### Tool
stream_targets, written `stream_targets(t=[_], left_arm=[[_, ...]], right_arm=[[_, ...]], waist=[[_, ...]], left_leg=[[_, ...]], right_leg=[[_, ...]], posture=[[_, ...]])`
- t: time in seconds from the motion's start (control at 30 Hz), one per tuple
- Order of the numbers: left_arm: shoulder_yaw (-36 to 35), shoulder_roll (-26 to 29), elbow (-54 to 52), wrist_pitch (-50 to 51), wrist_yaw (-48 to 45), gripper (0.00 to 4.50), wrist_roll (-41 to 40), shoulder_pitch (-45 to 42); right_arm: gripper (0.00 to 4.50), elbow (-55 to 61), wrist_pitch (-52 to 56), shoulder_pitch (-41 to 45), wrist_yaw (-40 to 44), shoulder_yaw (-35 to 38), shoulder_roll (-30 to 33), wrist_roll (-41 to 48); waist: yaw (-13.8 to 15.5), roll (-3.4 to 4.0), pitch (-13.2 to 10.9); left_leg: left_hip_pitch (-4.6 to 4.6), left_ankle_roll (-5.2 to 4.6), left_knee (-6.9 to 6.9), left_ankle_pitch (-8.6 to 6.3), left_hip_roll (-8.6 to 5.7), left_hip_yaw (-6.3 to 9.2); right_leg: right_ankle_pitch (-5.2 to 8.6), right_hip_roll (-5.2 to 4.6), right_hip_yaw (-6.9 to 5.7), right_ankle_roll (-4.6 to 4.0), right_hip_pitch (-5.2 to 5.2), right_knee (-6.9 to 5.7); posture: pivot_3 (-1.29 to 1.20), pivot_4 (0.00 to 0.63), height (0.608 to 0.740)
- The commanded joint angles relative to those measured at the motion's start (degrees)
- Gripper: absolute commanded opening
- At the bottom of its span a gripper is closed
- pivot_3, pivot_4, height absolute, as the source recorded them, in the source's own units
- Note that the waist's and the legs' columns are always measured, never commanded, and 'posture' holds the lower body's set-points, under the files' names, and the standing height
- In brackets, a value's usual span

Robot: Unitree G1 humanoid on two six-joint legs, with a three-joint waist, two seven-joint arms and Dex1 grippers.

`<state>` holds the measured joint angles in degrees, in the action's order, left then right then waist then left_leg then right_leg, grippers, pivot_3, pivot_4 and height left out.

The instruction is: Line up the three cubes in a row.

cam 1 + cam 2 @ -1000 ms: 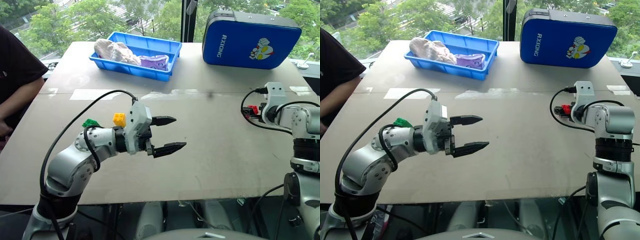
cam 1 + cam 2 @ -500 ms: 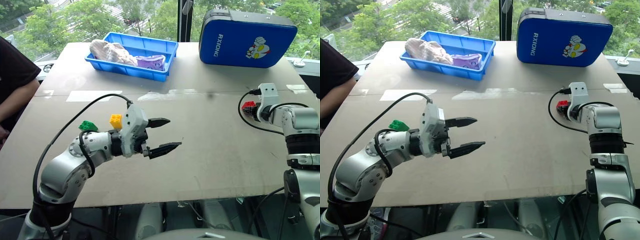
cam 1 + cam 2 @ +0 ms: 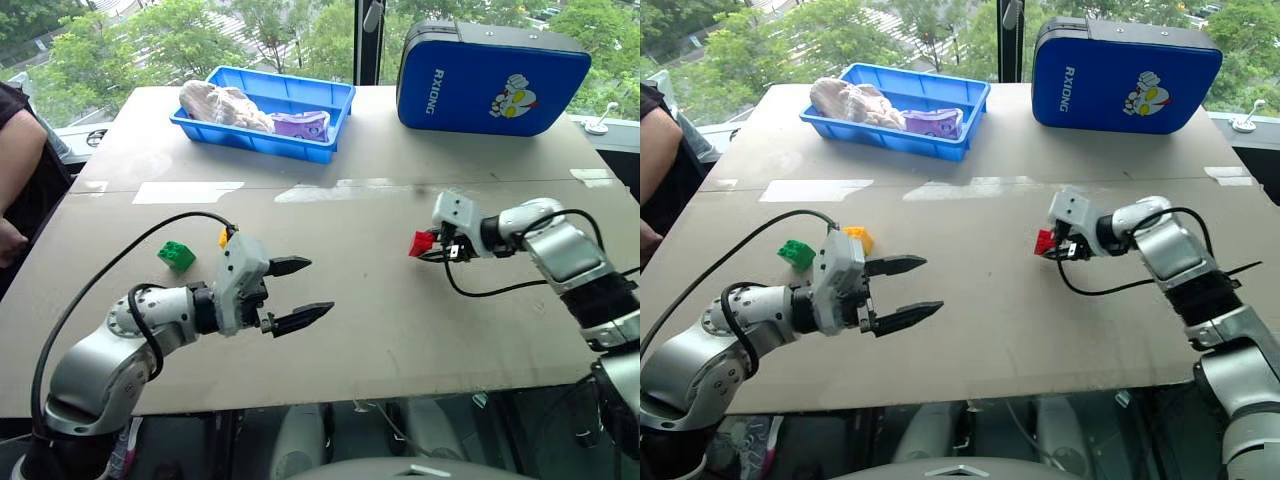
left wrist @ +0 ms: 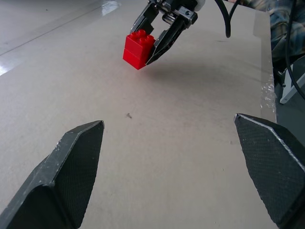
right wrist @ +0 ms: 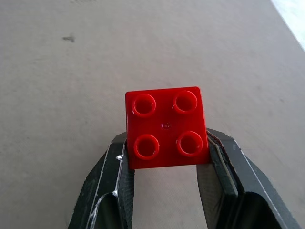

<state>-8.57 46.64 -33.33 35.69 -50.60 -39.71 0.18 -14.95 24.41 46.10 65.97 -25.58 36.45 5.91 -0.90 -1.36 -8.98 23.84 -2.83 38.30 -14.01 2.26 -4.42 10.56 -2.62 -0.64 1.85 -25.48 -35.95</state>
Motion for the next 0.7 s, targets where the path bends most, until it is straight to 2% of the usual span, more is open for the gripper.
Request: stream_targets(t=[0.03, 0.27, 0.7], left_arm=[[-2.81, 1.45, -1.52, -1.81, -2.31, 4.5, -0.68, 1.22], [-5.22, 1.18, -2.39, -2.97, -2.43, 4.5, -0.41, 4.97], [-6.16, 0.86, -3.29, -4.29, -1.45, 4.5, 0.08, 7.83]], right_arm=[[1.3, -5.94, -7.26, 5.54, 4.91, -1.21, -2.44, -2.53], [1.3, -15.66, -13.89, 11.03, 10.63, -1.74, -7.27, -5.55], [1.3, -24.79, -18.88, 14.82, 12.36, -0.68, -11.38, -9.47]], waist=[[0.08, 0.01, 0.0], [0.18, 0.02, -0.02], [0.1, 0.07, -0.04]], left_leg=[[0.0, 0.0, -0.01, 0.0, 0.0, -0.01], [0.07, 0.01, -0.05, 0.0, 0.02, -0.06], [0.03, 0.03, -0.05, 0.0, 0.04, -0.07]], right_leg=[[-0.04, 0.0, 0.0, -0.07, 0.0, 0.0], [-0.08, -0.12, -0.02, -0.17, 0.0, 0.08], [-0.1, -0.12, -0.04, -0.19, -0.03, -0.01]], posture=[[0.0, 0.15, 0.74], [0.0, 0.15, 0.74], [0.0, 0.15, 0.74]])
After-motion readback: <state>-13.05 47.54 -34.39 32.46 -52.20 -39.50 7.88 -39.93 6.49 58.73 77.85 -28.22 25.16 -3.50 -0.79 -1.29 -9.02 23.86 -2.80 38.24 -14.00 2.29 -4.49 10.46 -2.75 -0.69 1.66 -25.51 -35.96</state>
